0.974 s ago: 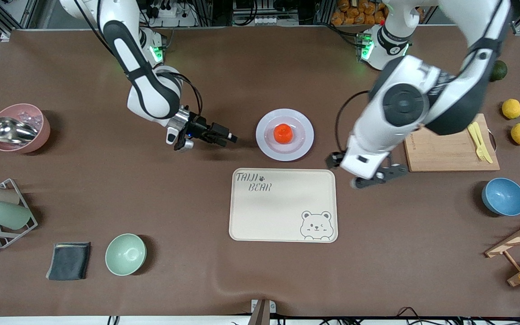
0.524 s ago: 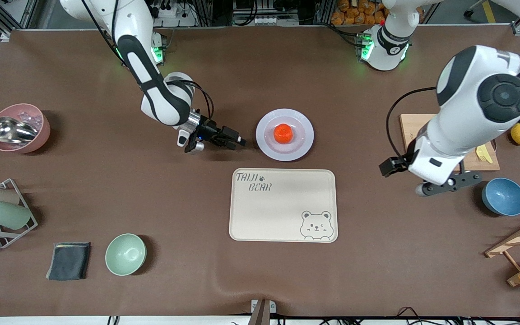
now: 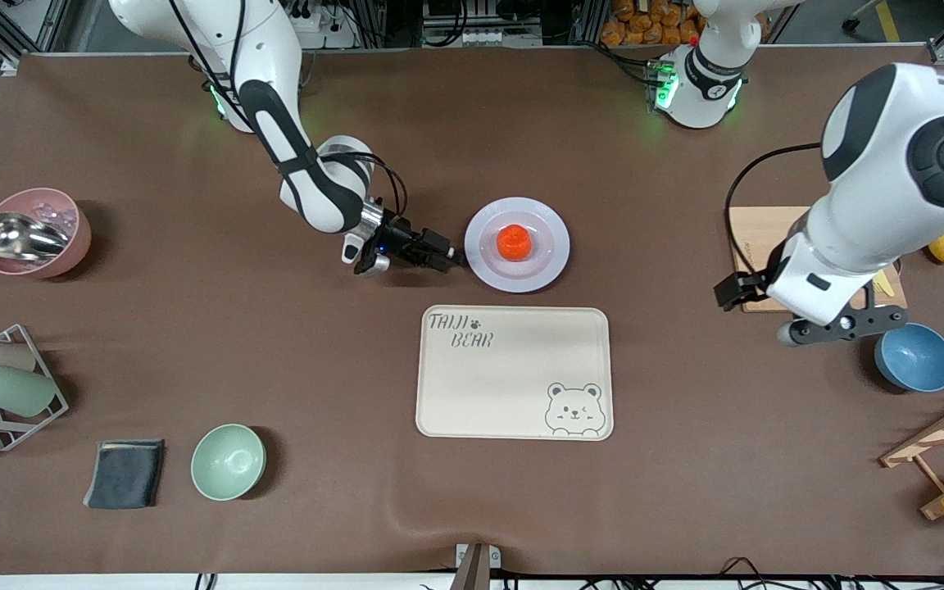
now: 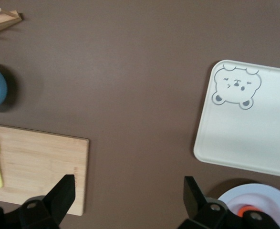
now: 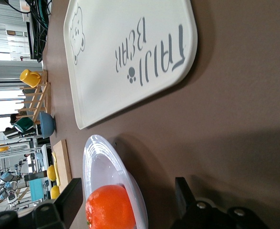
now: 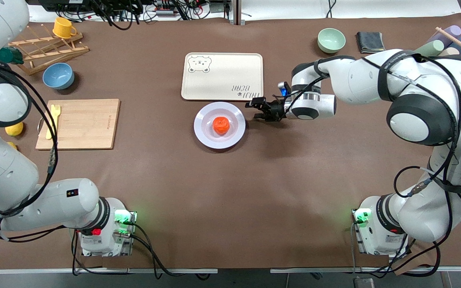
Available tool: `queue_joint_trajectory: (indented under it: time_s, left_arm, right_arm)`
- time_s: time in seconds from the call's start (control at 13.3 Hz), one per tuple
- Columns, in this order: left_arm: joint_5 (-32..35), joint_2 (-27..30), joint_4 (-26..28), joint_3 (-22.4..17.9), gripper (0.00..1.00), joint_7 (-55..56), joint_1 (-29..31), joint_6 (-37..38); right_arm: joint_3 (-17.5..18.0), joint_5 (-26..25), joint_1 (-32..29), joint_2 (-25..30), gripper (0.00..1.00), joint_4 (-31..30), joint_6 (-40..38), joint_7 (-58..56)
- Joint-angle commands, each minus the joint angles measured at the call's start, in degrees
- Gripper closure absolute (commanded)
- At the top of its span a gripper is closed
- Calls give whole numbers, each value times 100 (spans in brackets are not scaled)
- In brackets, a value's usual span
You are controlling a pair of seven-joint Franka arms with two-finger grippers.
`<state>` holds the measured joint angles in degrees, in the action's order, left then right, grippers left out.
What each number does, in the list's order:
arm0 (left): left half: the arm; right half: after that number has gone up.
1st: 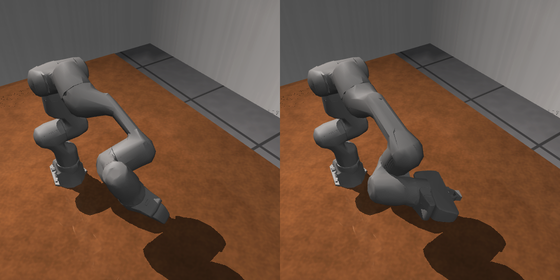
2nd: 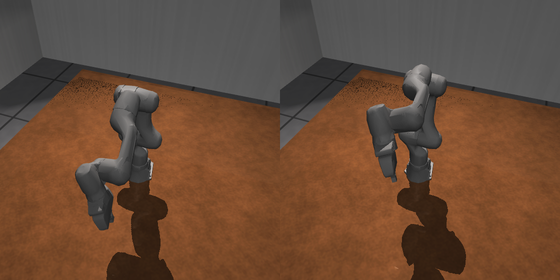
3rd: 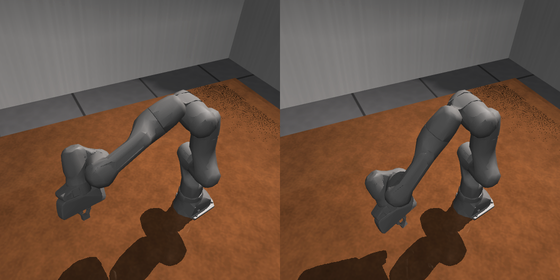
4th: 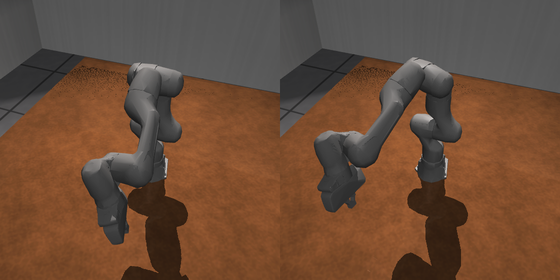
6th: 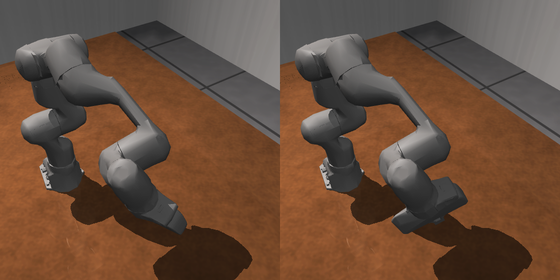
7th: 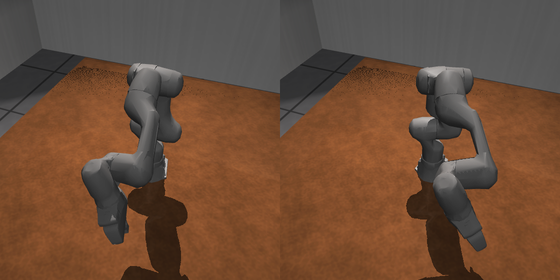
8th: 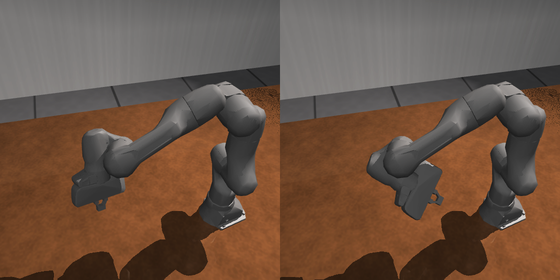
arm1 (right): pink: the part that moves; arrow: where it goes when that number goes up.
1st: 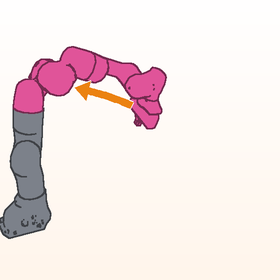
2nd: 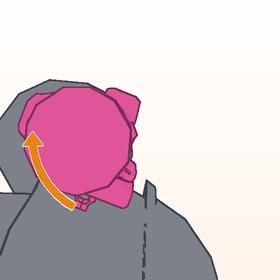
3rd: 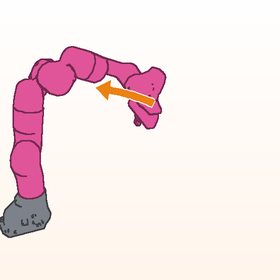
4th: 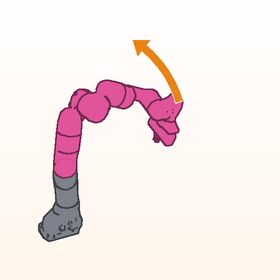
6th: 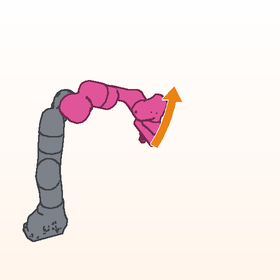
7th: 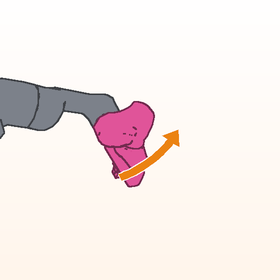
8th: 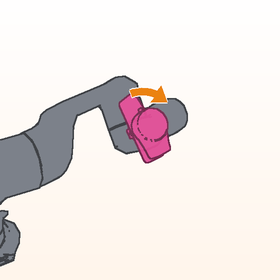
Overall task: Place orange and plate with both arms
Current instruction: 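Grasp the plate rim with the right gripper while the left gripper withdraws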
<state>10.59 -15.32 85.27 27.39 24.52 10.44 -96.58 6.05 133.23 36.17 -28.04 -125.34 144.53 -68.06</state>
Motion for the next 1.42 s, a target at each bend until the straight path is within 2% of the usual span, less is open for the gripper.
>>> queue_joint_trajectory:
  time_s: [0.0, 0.15, 0.22, 0.52, 0.75, 1.05, 1.27, 1.35]
  left_arm:
    - [-390, 661, 262, -1231, 0, -648, -926, 261]
    - [-584, 951, 332, -1883, 0, -1035, -1368, 472]
    - [-637, 1091, 385, -2043, 0, -1150, -1483, 665]
    - [-681, 1506, 464, -2220, 0, -2002, -1651, 1483]
    - [-918, 1611, 420, -2220, 0, -2091, -1581, 1502]
    - [-918, 1734, 420, -2167, 0, -2127, -1580, 1546]
    - [-892, 1743, 246, -2167, 0, -1996, -1633, 1484]
    - [-910, 1734, 244, -2150, 0, -1934, -1642, 1432]
  right_arm:
    - [-51, 326, 188, -123, 19, 168, 75, -172]
    - [-51, 431, 258, -132, 24, 185, 75, -172]
    - [-51, 518, 319, -193, 25, 237, 75, -172]
    - [-51, 642, 443, -299, 28, 396, 259, -181]
    - [-60, 774, 548, -386, 34, 501, 303, -199]
    - [-68, 774, 619, -387, 54, 502, 365, -216]
    - [-68, 809, 619, -387, 76, 493, 365, -400]
    - [-68, 923, 628, -378, 88, 493, 374, -435]
